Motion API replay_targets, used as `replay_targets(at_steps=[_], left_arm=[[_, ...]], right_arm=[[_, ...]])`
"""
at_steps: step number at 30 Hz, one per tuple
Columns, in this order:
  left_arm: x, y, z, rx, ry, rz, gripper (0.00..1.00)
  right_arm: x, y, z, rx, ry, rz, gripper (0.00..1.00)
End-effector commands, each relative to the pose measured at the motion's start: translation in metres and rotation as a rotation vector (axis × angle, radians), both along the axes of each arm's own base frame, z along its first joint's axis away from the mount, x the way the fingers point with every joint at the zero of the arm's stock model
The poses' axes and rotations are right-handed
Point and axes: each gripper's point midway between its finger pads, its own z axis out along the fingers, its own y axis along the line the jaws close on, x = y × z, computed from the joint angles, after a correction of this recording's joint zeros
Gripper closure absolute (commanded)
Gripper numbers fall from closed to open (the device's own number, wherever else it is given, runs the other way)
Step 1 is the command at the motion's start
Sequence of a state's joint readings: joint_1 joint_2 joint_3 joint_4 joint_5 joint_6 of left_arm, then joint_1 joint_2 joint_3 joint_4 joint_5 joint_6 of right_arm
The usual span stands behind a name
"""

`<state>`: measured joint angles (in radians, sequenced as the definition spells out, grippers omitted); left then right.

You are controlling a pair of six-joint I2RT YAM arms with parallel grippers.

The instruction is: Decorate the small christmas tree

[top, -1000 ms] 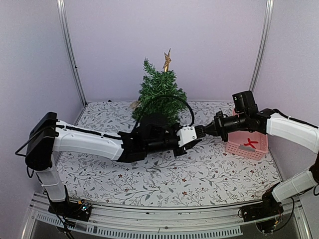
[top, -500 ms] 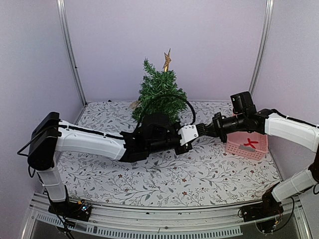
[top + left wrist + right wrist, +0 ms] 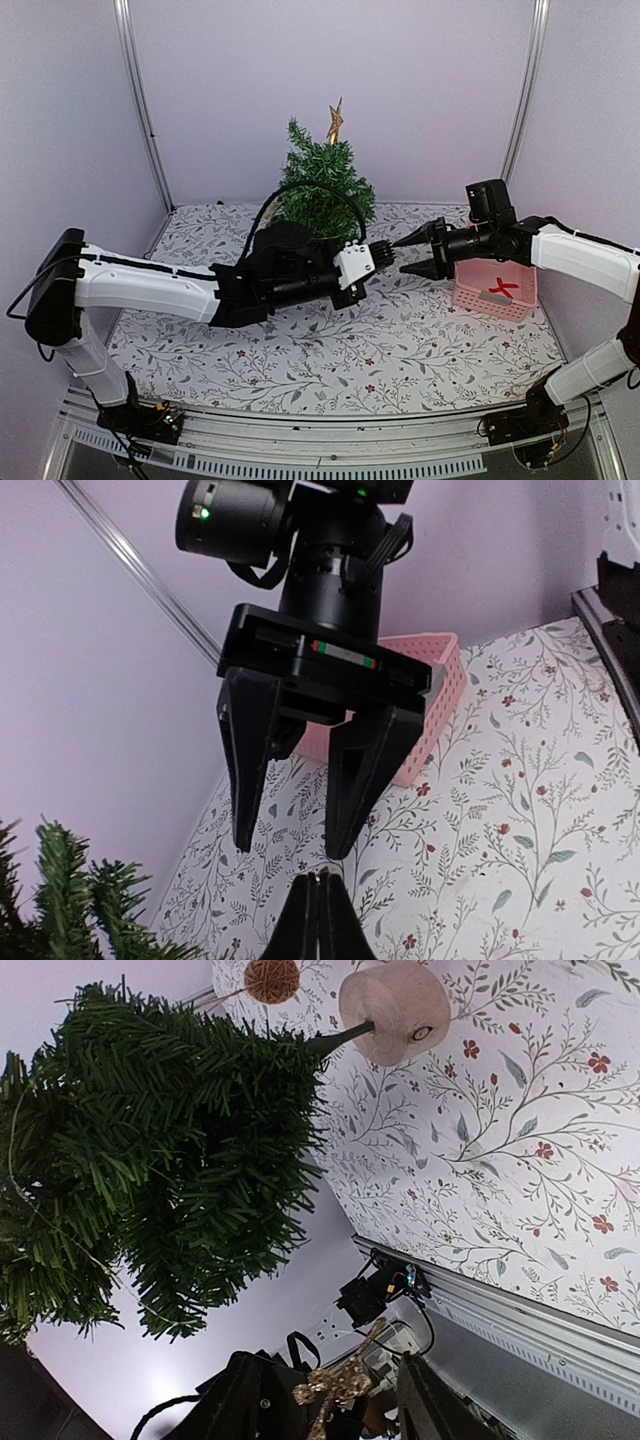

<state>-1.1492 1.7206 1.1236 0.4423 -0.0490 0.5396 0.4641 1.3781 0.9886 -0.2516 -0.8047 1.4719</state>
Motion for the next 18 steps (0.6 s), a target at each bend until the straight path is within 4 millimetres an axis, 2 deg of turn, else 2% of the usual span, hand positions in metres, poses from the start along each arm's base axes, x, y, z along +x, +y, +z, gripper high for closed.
replay_targets(at_steps=[1, 6, 10, 14, 18], left_arm=[[-0.016, 0.025, 0.049, -0.121, -0.007, -0.010, 1.00], [-0.028, 0.067, 0.094, -0.239, -0.002, 0.021, 1.00], [-0.030, 0.104, 0.129, -0.331, -0.022, 0.095, 1.00], [-0.021, 0.127, 0.154, -0.393, -0.050, 0.173, 1.00], [0.002, 0.155, 0.178, -0.503, -0.042, 0.254, 1.00]], right_arm=[[0.008, 0.004, 0.018, 0.059, -0.102, 0.051, 0.44], [0.024, -0.006, 0.034, 0.090, -0.280, 0.055, 0.26], [0.036, -0.020, 0.051, 0.084, -0.437, 0.039, 0.11], [0.048, -0.032, 0.054, 0.015, -0.570, 0.033, 0.01], [0.058, -0.044, 0.053, -0.070, -0.662, 0.013, 0.01]])
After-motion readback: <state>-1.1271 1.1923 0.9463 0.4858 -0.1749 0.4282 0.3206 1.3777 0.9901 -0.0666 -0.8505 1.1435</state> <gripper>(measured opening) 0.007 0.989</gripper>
